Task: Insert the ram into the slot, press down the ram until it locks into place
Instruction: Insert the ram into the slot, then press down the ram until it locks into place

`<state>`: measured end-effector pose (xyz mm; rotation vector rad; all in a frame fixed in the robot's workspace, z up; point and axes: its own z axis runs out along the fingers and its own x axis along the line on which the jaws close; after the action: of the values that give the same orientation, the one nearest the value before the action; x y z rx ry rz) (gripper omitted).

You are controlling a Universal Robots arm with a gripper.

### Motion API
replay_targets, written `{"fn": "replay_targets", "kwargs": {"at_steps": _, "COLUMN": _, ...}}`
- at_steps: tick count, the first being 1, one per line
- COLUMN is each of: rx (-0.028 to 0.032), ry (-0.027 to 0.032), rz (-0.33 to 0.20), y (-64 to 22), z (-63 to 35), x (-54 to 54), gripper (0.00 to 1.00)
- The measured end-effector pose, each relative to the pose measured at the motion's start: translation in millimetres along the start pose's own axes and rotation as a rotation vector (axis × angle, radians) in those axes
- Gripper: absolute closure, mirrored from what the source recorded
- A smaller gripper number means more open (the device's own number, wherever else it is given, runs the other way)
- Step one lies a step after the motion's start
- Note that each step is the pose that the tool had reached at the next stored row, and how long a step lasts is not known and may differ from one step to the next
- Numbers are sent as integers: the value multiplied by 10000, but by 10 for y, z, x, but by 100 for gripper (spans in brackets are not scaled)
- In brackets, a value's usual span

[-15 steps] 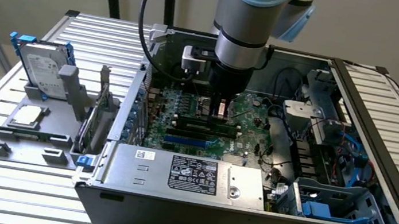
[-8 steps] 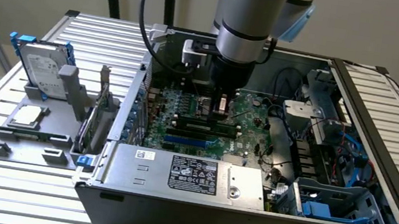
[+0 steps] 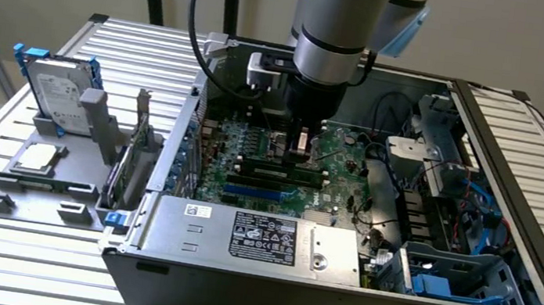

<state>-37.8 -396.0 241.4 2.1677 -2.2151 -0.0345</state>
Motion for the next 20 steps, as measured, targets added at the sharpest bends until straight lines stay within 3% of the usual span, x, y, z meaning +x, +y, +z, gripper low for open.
{"fn": "replay_targets", "kwargs": {"at_steps": 3, "rx": 0, "ry": 0, "rz": 0, "y": 0, "z": 0, "x": 0, "gripper": 90}}
{"fn": "replay_targets", "kwargs": {"at_steps": 20, "rx": 1, "ry": -1, "rz": 1, "y": 1, "z": 8, "x": -19, "gripper": 90}}
